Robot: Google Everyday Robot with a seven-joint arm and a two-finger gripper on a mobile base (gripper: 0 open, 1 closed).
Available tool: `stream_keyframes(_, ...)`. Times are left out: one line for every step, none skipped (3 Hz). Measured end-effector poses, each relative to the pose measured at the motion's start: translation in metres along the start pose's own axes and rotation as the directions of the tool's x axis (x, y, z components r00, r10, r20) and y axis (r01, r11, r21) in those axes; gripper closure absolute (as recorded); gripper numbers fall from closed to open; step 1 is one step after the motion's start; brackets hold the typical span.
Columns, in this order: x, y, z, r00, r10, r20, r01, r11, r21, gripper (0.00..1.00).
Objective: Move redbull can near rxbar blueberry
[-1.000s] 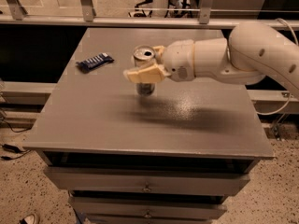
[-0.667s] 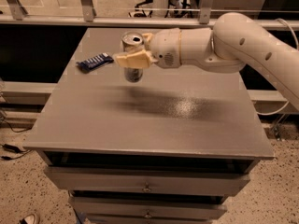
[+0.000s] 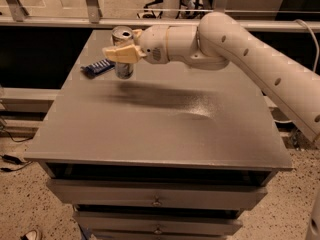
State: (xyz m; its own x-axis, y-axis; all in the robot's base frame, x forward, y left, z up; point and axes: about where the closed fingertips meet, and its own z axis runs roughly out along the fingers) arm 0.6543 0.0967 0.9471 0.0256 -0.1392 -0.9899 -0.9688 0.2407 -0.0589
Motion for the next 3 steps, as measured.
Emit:
stream_keyframes(0.009,-0.011,0.015,1.000,0.026,0.001,-0.026,0.9997,0.001,1.00)
stream_keyframes(0.017,-0.022,0.029,0.999,0.042,-0.001,-0.042,0.9991,0.004,1.00)
stream_keyframes(0.028,-0.038,0.042,0.998,0.062,-0.008,-0.062,0.9980,0.015,1.00)
